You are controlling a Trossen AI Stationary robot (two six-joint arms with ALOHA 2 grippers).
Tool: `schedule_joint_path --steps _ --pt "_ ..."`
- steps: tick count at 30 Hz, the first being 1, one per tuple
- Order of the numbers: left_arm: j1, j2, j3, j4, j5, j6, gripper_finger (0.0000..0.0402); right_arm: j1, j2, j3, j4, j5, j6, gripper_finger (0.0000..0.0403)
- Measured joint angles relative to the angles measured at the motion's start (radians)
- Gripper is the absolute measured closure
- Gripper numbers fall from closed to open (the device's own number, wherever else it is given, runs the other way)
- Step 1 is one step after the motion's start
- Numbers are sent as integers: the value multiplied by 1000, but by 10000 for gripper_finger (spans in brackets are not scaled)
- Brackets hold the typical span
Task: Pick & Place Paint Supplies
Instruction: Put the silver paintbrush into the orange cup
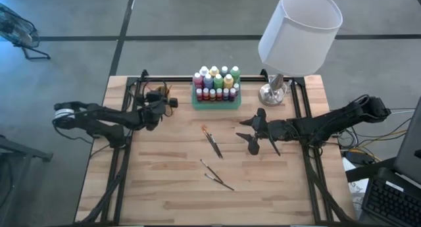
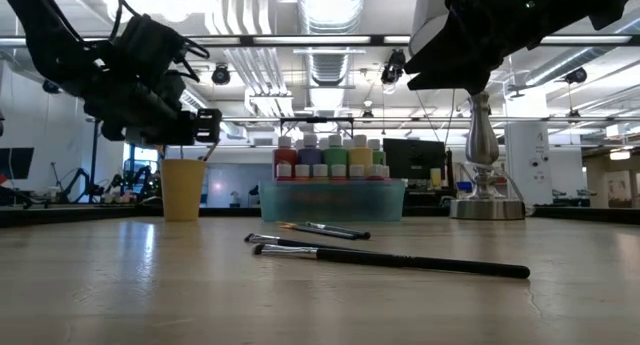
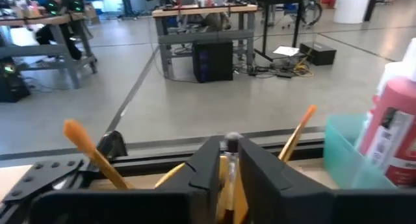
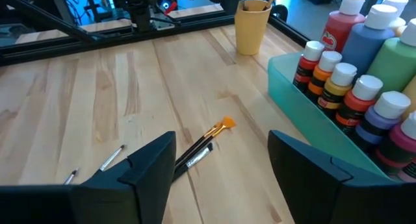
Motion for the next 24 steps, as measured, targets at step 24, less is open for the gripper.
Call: schedule_joint_path --steps 24 --pt "-167 -235 343 -17 568 403 255 0 0 0 -19 0 -1 110"
